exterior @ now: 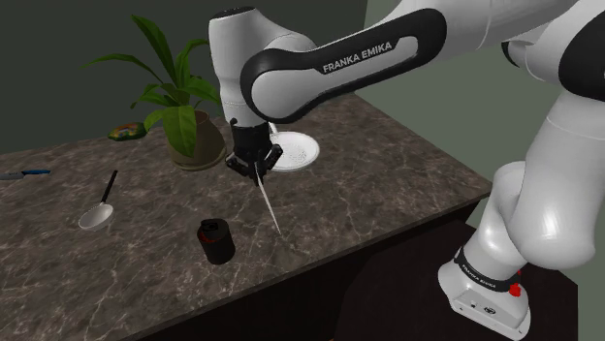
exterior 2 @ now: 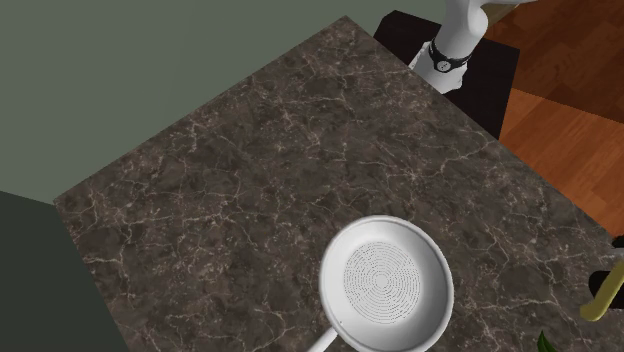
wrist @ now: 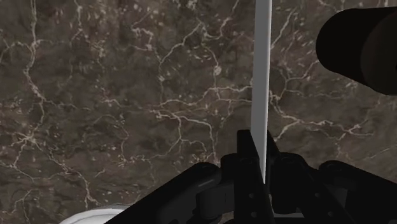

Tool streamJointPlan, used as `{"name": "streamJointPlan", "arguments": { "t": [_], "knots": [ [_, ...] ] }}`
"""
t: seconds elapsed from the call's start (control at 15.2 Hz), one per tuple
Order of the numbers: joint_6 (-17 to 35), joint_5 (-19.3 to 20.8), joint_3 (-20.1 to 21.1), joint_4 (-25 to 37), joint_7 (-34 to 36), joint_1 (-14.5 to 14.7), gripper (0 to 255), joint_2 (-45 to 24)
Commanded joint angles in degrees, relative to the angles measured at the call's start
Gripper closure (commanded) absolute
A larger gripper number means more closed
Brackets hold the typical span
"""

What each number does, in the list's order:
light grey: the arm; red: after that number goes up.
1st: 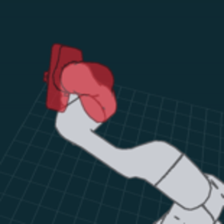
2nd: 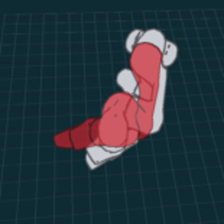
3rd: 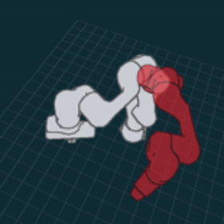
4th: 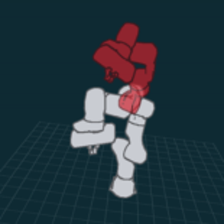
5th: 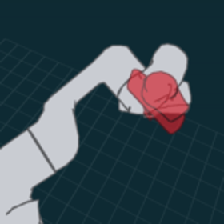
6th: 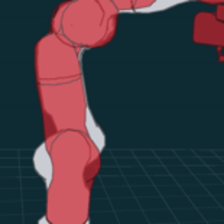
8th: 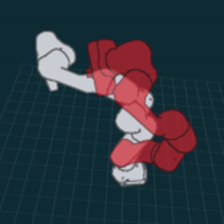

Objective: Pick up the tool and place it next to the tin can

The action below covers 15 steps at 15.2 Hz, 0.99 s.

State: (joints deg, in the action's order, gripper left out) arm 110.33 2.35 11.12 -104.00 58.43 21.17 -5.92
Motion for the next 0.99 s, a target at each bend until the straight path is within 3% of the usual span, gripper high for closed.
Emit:
{"name": "streamJointPlan", "arguments": {
  "t": [0.0,0.92],
  "knots": [
    [1.46,0.12,-0.06,-0.92,-0.02,-0.05,255,-0.53],
    [11.51,1.05,-0.2,-7.78,0.74,0.06,255,-3.79]
  ]
}}
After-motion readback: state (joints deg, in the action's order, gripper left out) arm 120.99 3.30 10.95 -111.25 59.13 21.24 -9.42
